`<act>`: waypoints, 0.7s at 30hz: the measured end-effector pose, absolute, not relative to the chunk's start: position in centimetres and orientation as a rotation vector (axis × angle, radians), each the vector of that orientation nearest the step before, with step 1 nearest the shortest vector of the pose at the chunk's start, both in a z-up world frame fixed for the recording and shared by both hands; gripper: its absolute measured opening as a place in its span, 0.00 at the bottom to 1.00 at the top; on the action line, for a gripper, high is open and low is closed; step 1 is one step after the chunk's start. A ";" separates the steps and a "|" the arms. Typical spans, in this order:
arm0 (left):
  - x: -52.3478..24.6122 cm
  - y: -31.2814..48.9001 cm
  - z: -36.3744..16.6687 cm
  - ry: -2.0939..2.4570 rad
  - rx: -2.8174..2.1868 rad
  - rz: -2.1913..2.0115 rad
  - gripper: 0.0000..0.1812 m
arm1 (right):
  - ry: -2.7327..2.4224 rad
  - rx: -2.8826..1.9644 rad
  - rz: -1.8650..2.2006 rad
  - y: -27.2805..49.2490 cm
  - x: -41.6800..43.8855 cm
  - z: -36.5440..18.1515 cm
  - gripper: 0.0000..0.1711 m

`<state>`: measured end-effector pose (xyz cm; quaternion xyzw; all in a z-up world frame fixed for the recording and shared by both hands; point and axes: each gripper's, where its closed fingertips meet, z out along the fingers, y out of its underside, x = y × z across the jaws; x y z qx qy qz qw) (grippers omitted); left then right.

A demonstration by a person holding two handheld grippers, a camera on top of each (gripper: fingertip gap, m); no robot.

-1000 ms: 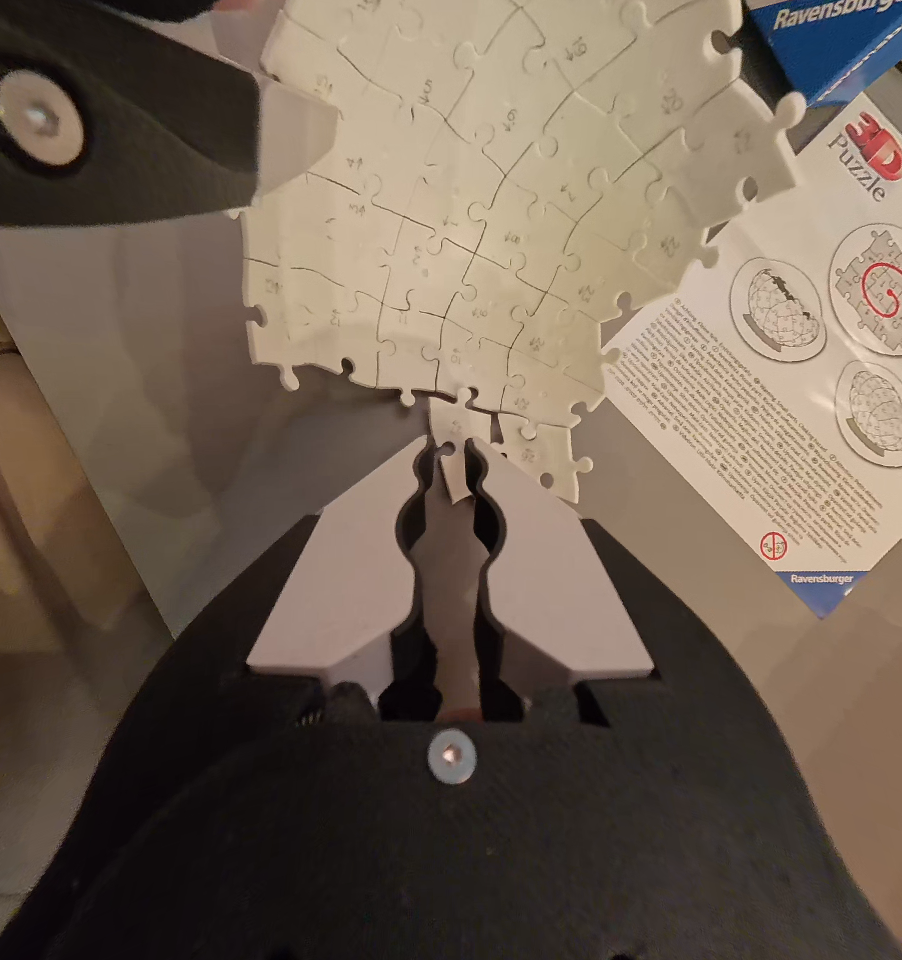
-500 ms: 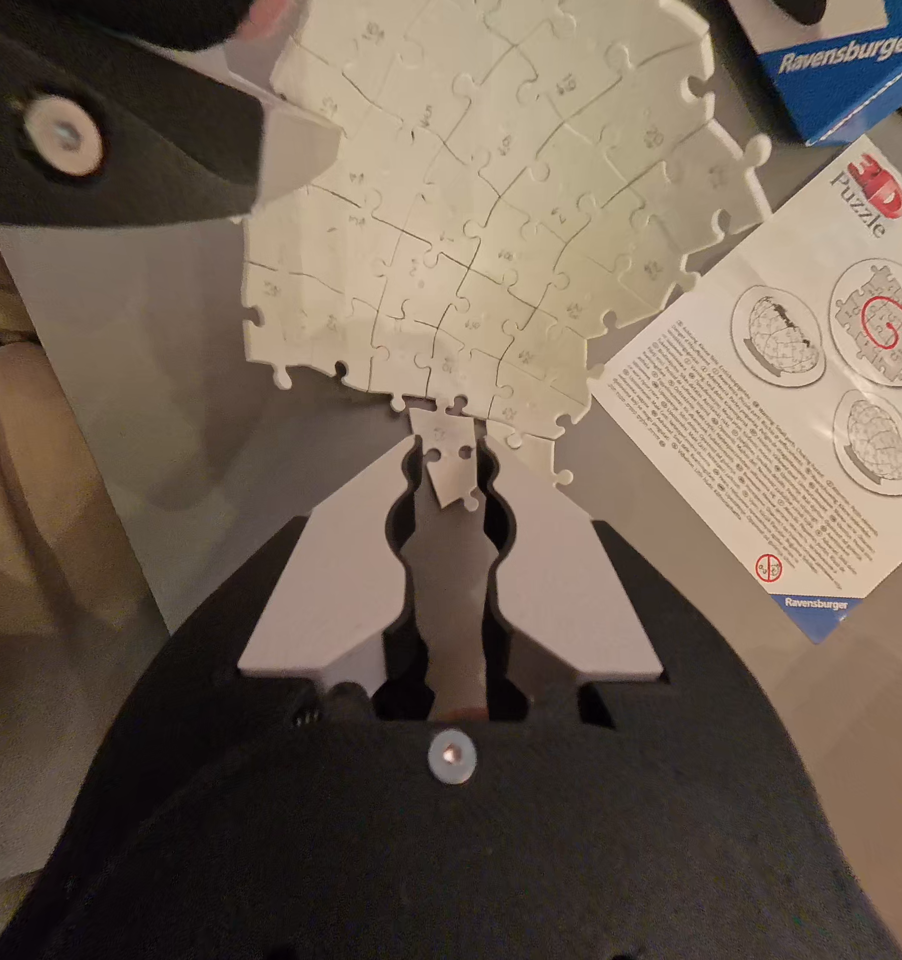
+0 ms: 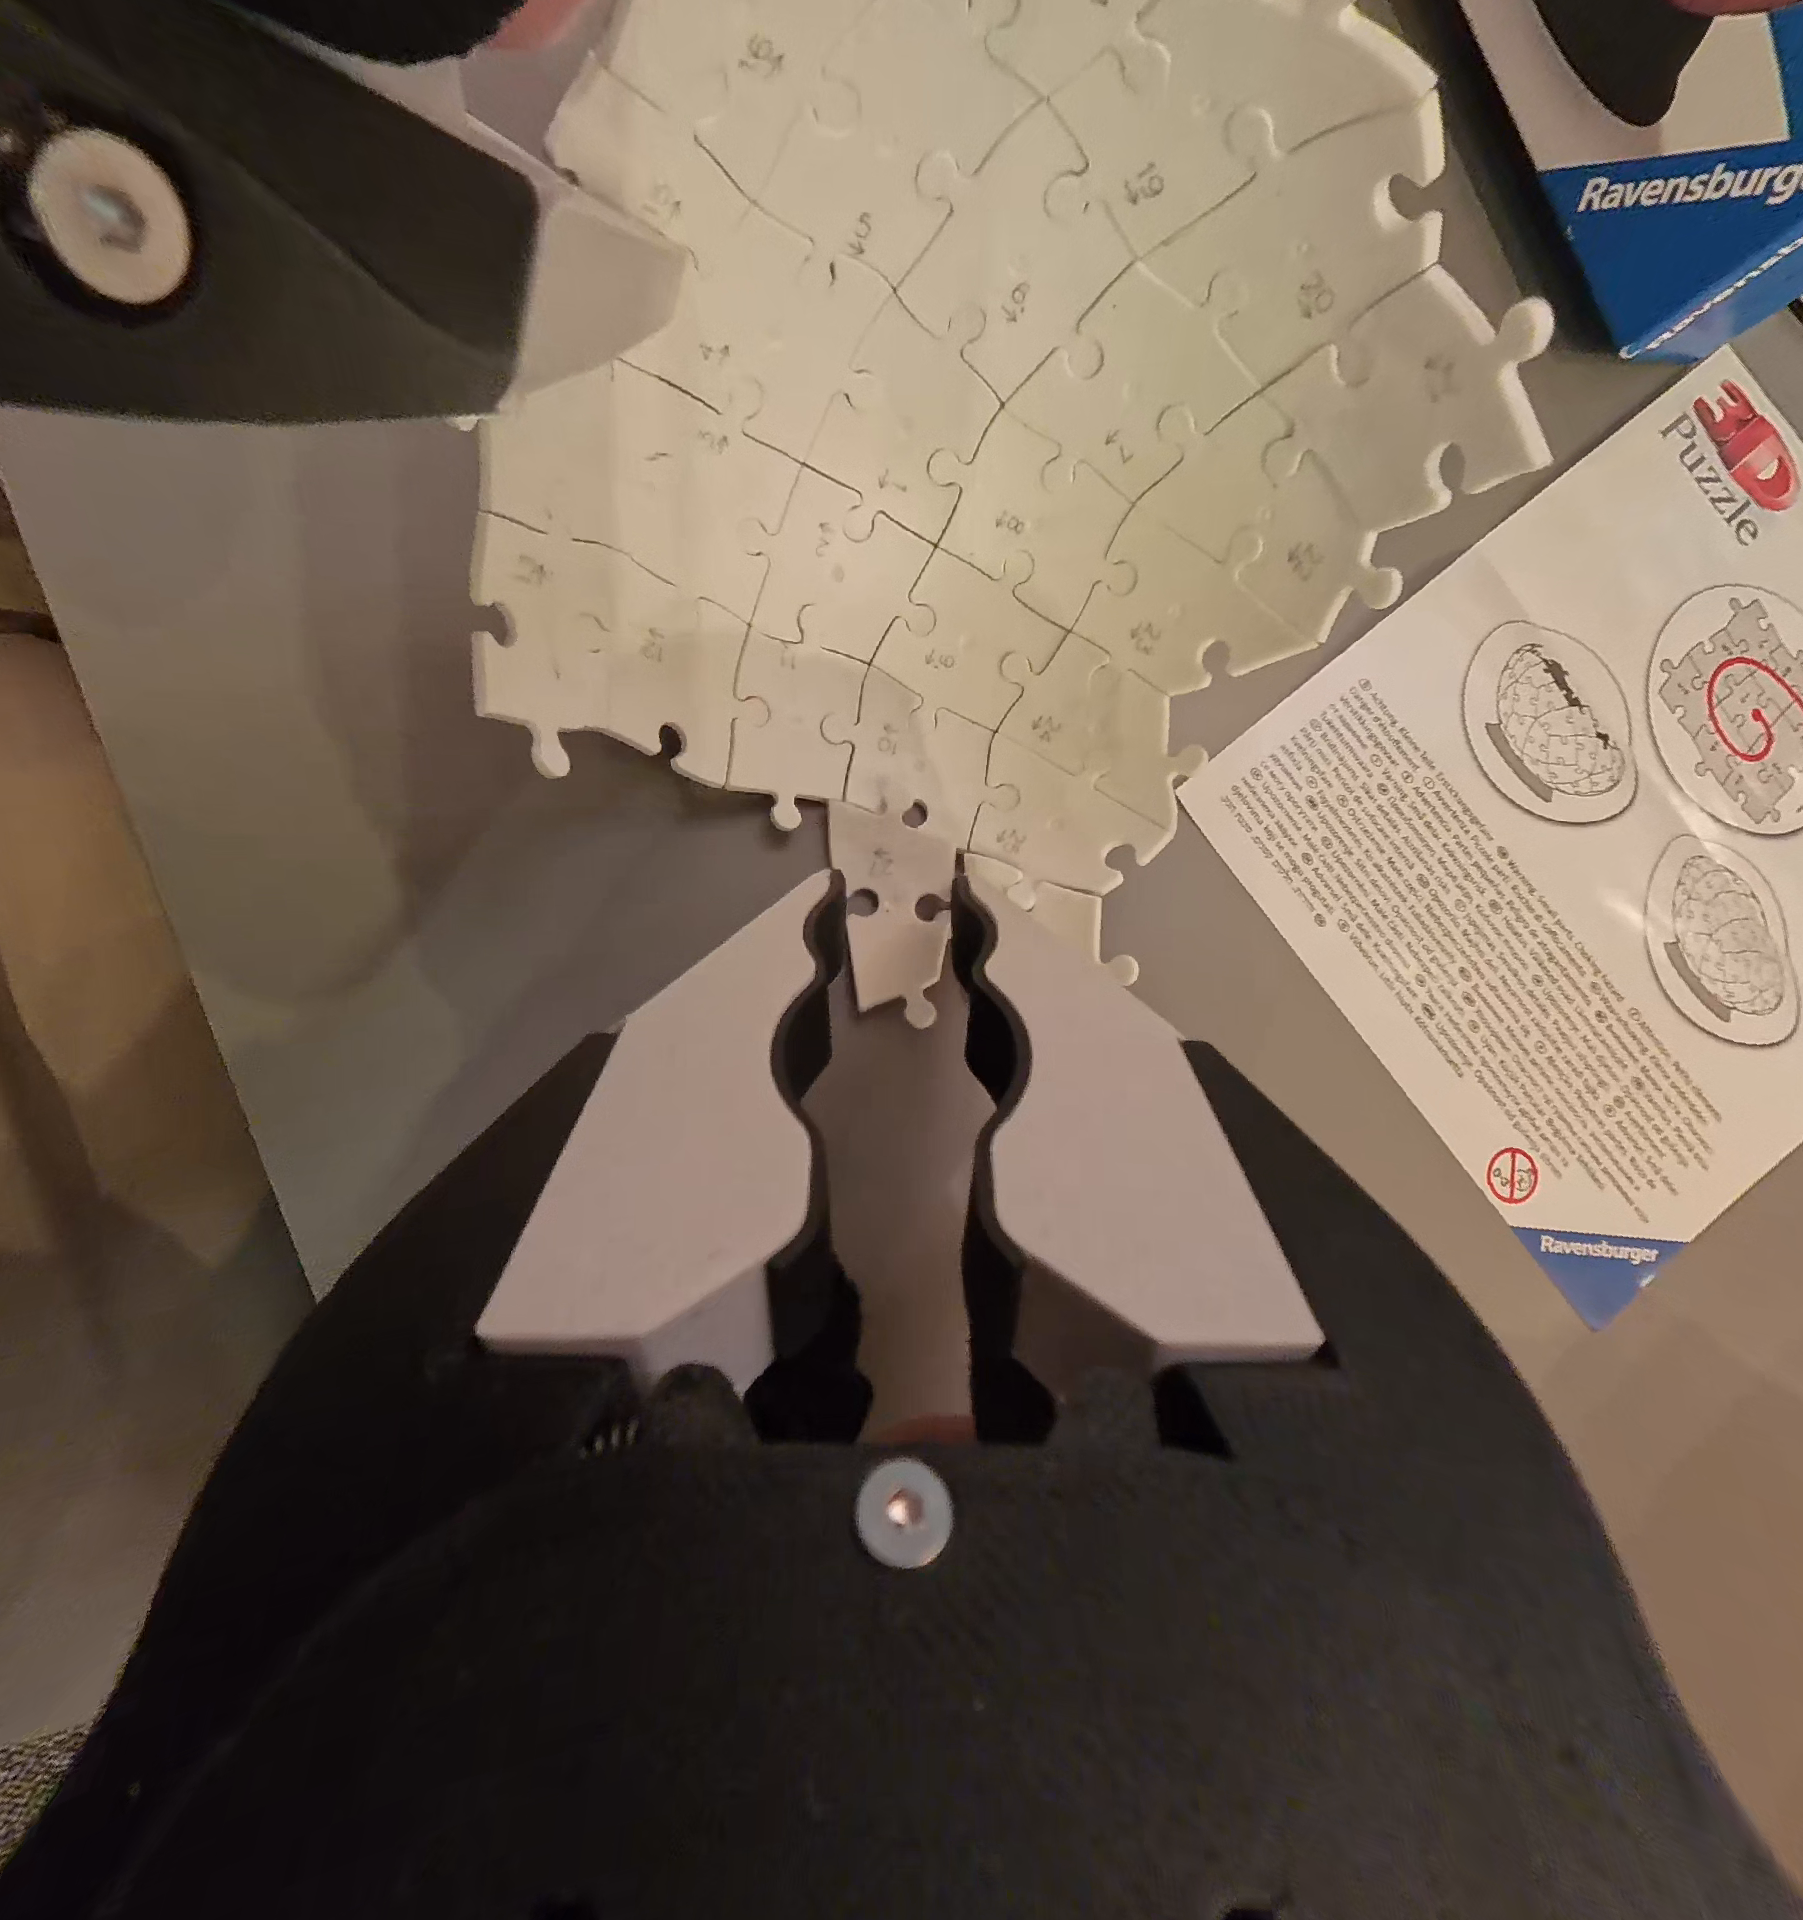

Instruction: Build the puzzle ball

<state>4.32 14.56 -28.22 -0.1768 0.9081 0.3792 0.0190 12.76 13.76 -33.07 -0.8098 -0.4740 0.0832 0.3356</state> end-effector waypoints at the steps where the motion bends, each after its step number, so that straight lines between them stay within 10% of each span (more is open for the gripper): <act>1: 4.3 14.5 -28.2 2.821 -0.547 1.176 0.01 | -1.240 -2.108 0.203 13.8 12.9 -33.1 0.06; 21: 4.2 14.1 -28.3 2.831 -0.552 1.165 0.01 | -1.253 -2.065 0.202 13.5 12.5 -32.3 0.04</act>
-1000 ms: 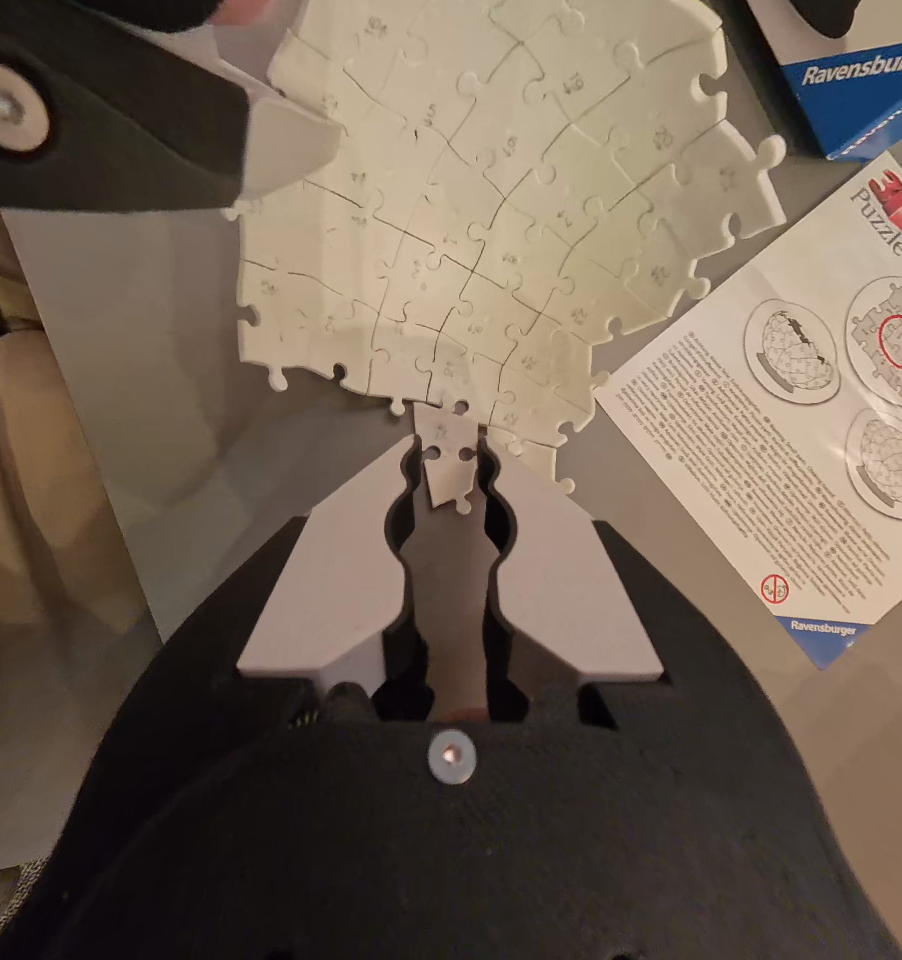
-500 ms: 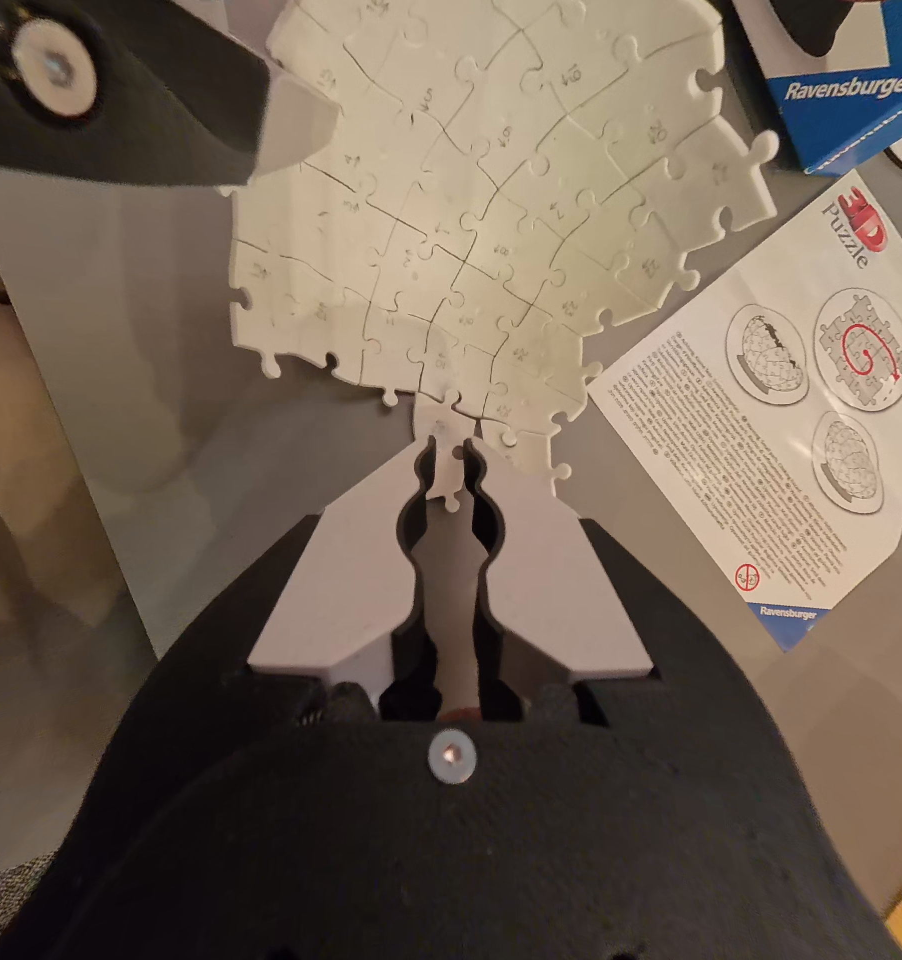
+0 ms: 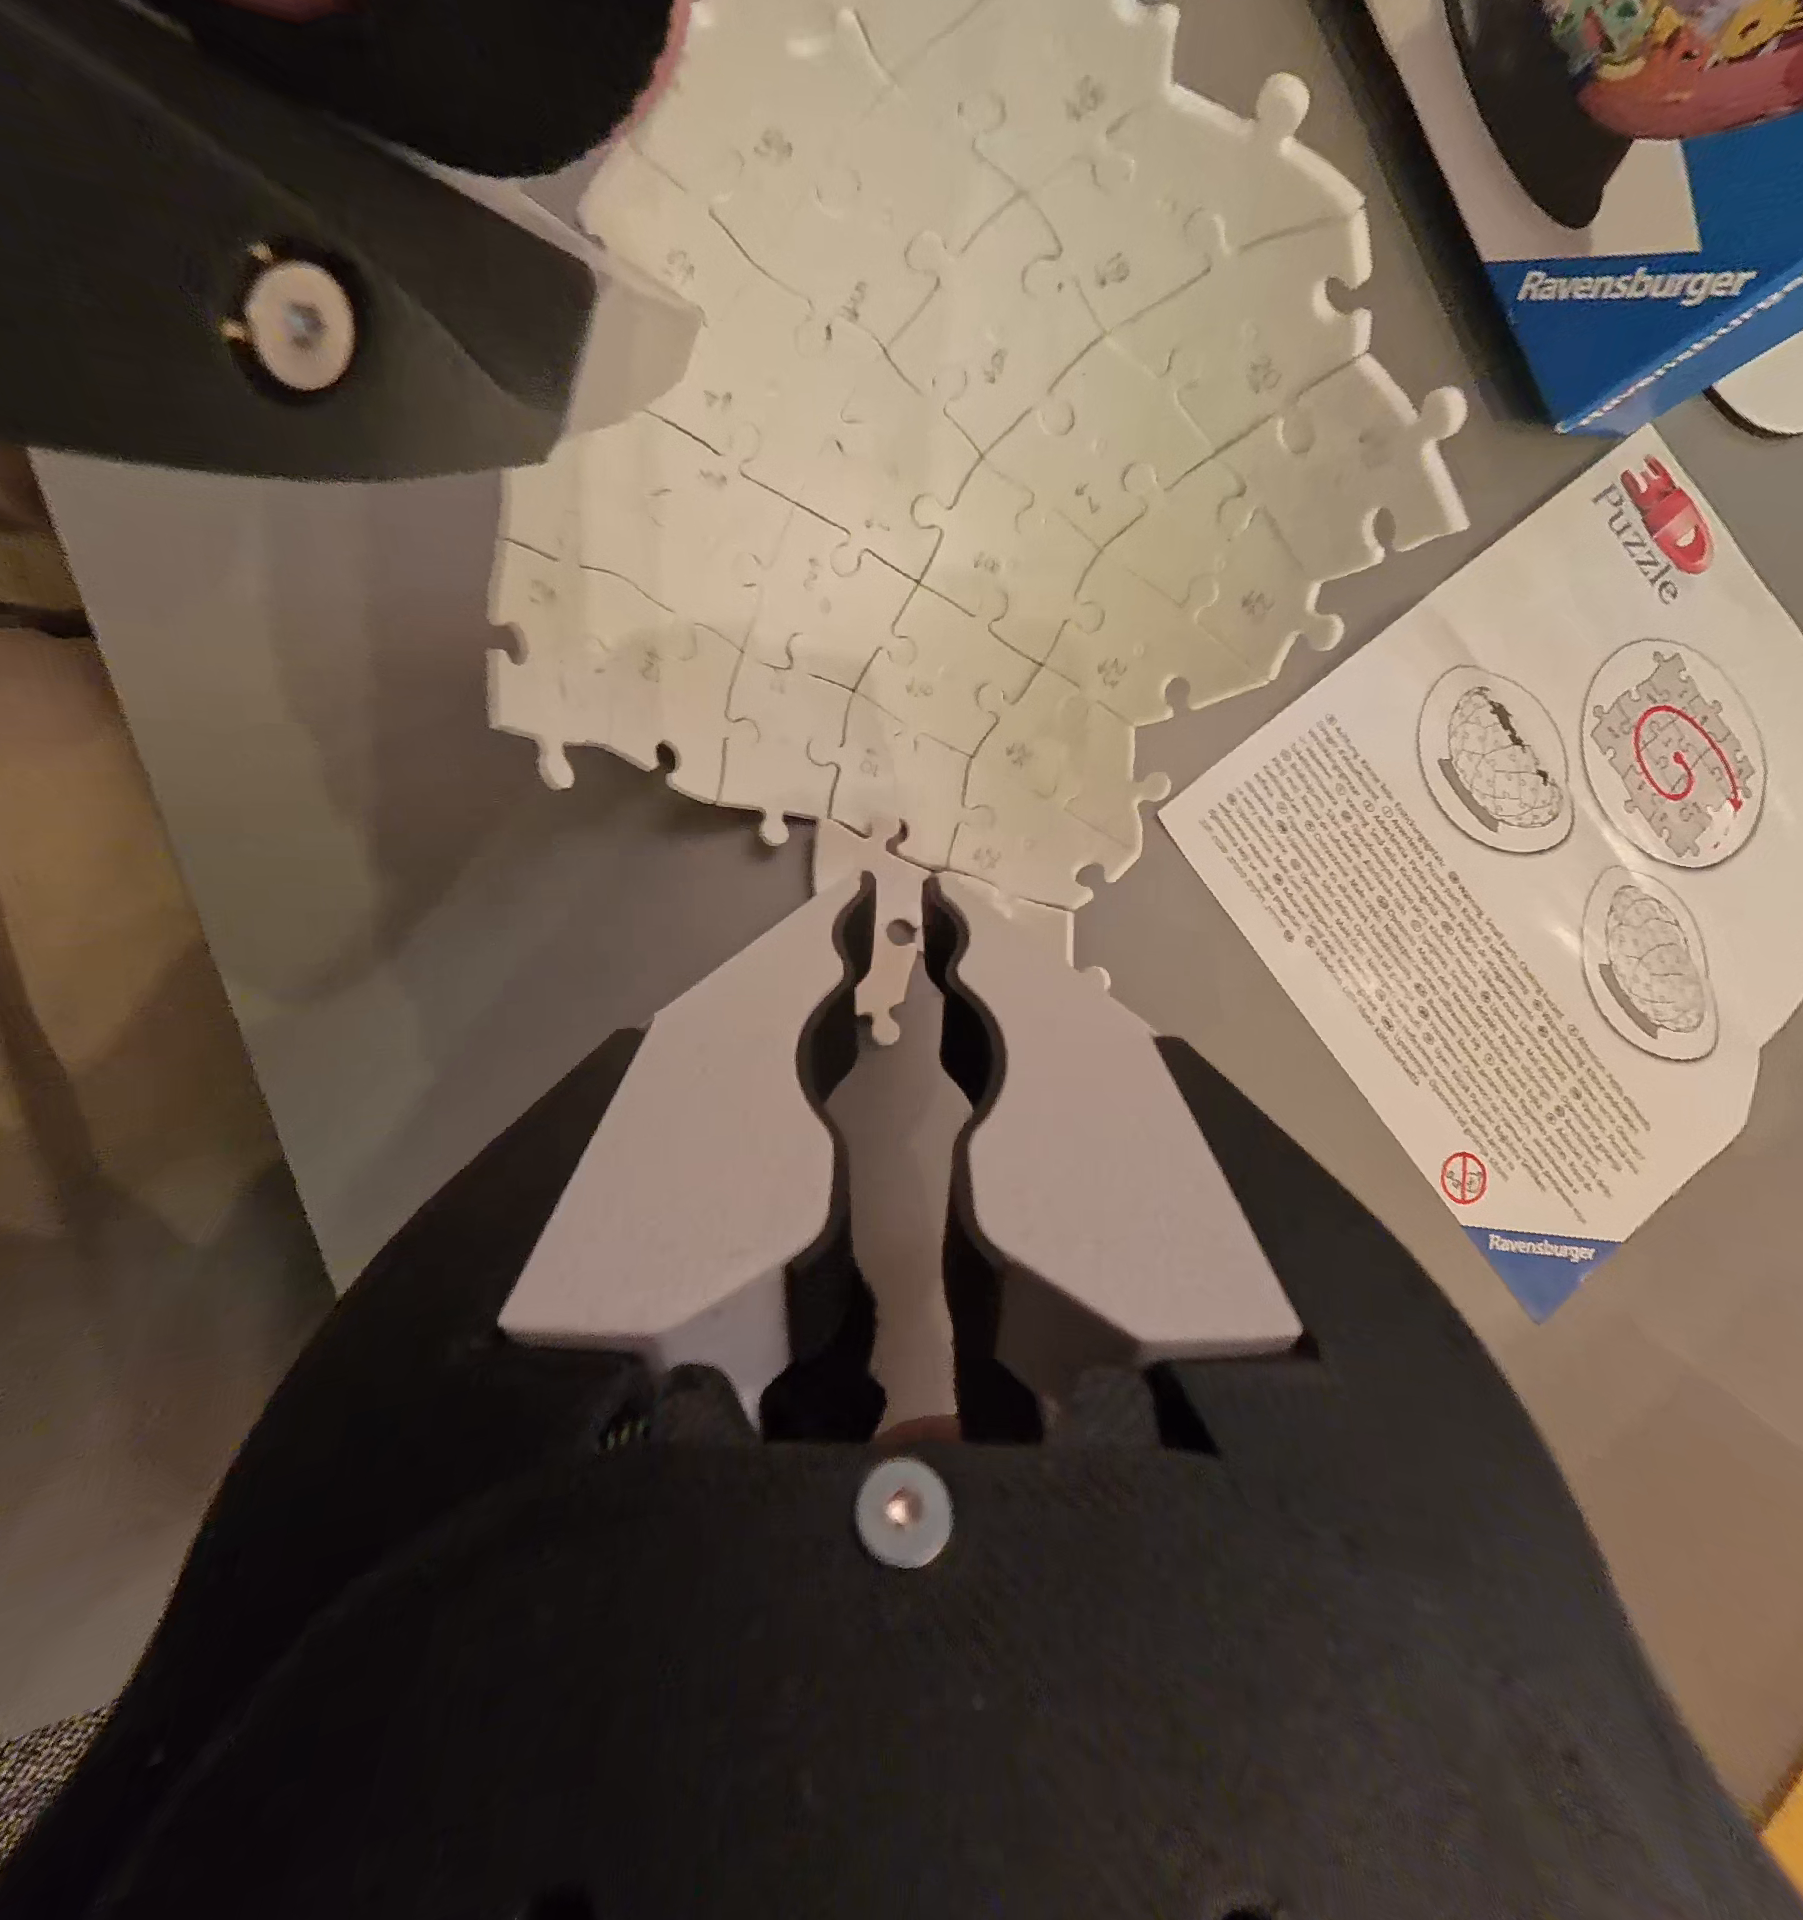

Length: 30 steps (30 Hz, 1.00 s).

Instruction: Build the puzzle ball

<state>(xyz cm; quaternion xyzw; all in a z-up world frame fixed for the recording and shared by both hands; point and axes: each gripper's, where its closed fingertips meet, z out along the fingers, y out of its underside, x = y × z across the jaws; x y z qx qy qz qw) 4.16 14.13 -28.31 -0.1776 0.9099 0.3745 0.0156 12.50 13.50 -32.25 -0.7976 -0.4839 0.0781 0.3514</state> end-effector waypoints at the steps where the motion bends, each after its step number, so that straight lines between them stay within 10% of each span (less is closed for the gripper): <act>1: 4.2 14.1 -28.3 2.830 -0.552 1.164 0.01 | -1.258 -2.066 0.223 13.3 12.3 -32.4 0.04; 30: 4.3 14.1 -28.1 2.833 -0.517 1.183 0.01 | -1.242 -2.117 0.365 14.5 11.3 -33.2 0.00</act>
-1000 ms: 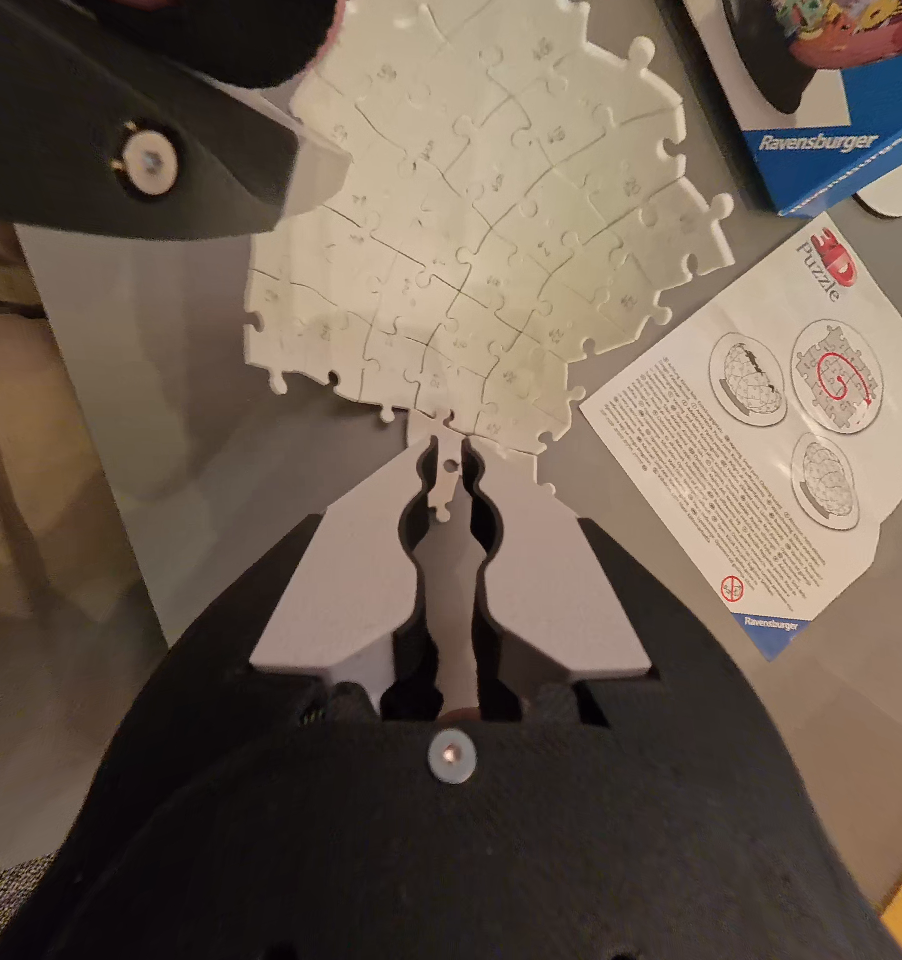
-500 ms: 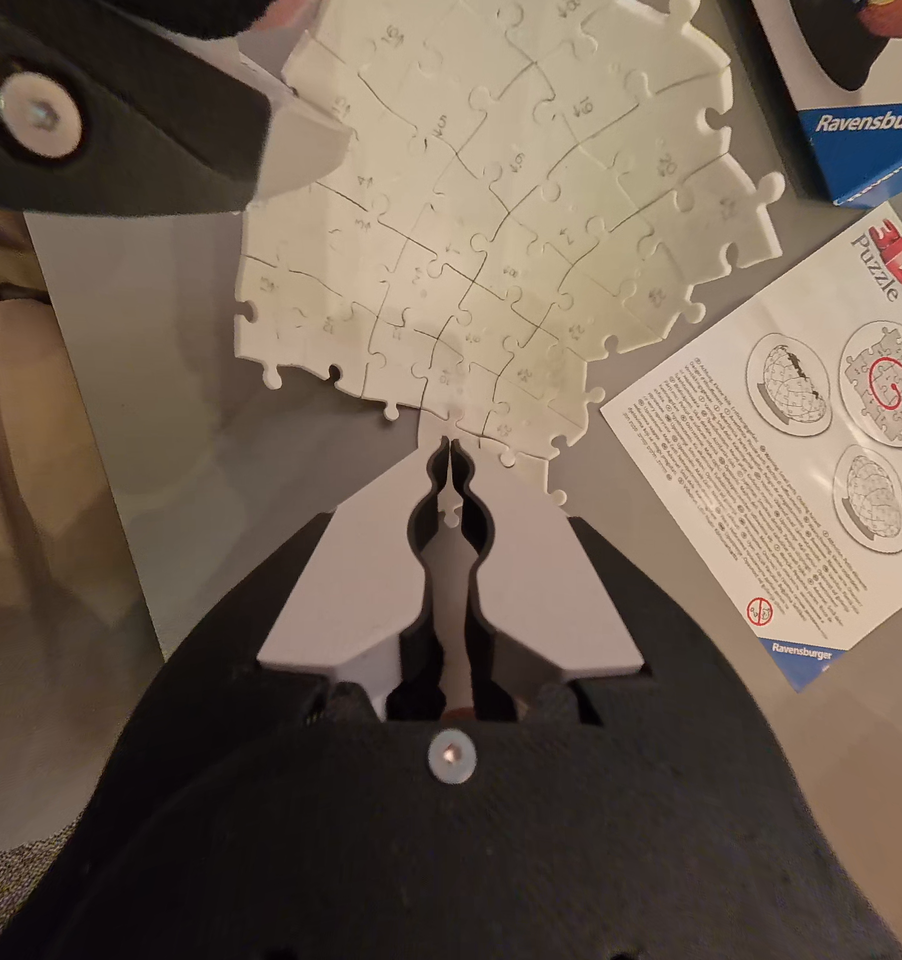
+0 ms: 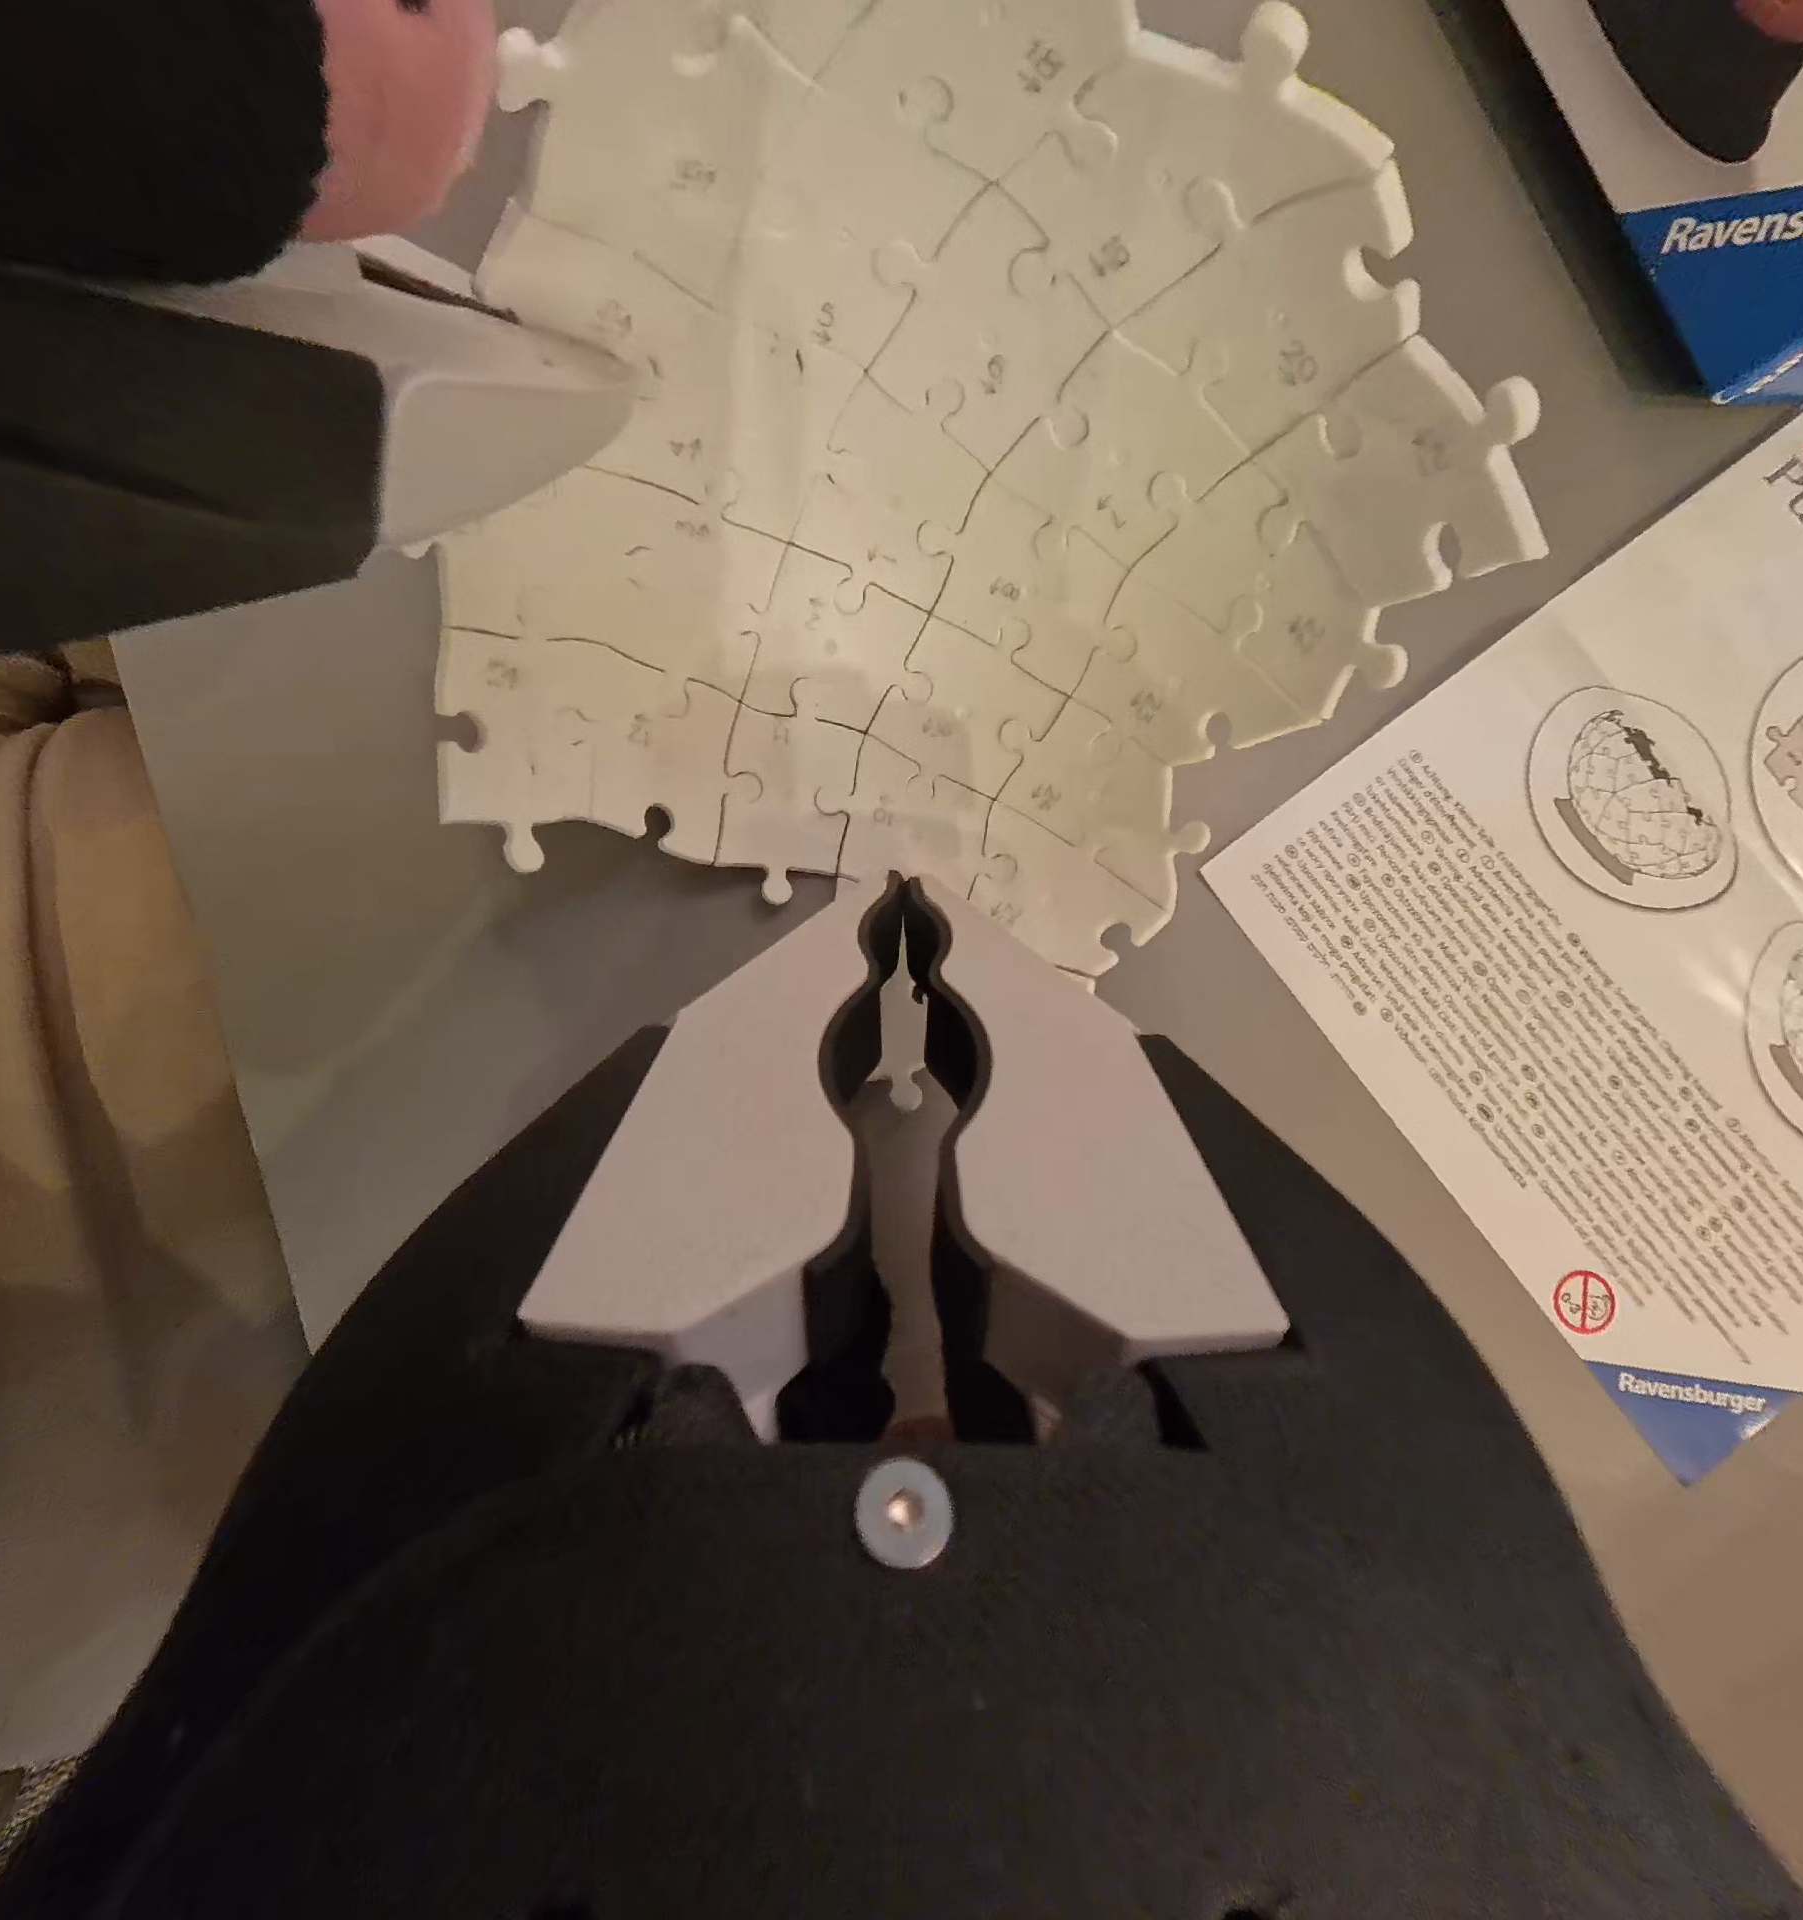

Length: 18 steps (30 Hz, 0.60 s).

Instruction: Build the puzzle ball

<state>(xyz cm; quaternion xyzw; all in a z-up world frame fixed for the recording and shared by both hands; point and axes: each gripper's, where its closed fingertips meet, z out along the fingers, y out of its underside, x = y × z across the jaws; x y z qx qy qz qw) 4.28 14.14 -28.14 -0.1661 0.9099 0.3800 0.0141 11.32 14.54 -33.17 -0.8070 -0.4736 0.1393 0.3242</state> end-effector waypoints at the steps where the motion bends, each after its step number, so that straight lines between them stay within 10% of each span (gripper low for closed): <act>1: 4.3 14.1 -28.1 2.834 -0.515 1.185 0.02 | -1.238 -2.130 0.371 14.6 11.3 -33.2 0.00; 18: 5.3 14.0 -27.2 2.775 -0.583 1.144 0.04 | -1.391 -2.357 0.367 14.5 11.4 -33.4 0.00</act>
